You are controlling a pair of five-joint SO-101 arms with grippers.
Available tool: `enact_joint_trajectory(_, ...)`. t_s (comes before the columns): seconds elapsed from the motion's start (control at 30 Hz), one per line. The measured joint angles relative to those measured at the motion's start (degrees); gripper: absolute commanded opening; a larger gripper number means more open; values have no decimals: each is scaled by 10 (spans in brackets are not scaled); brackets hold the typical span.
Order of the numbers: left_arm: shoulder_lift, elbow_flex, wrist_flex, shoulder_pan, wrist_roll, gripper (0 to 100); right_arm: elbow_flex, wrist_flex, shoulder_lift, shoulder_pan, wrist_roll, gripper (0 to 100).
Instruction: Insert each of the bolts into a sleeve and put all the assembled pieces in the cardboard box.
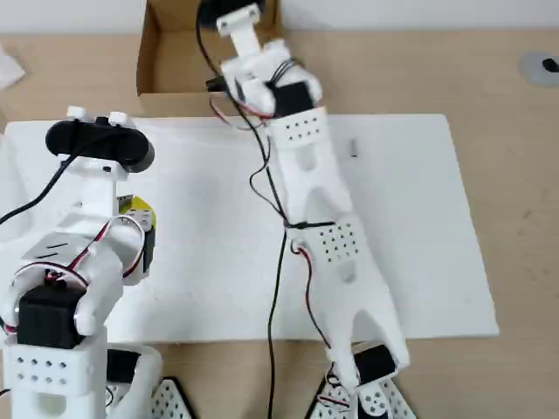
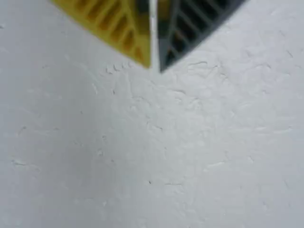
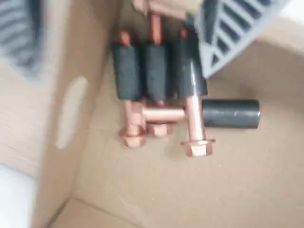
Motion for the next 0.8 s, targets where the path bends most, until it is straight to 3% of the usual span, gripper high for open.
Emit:
enact_joint_trajectory(0.17, 0, 0, 15, 0, 1, 5, 0, 149, -108, -1, -6, 9)
enact_joint_trajectory(0.3, 0, 0, 42, -1, 1, 5, 0, 264, -189, -1, -6, 10)
enact_joint_trajectory(0.57, 0, 0, 46, -4, 1, 5, 12, 285, -389, 4, -16, 9)
enact_joint_trajectory(0.8, -1, 33, 47, -4, 1, 5, 286, 285, -651, 5, -16, 10)
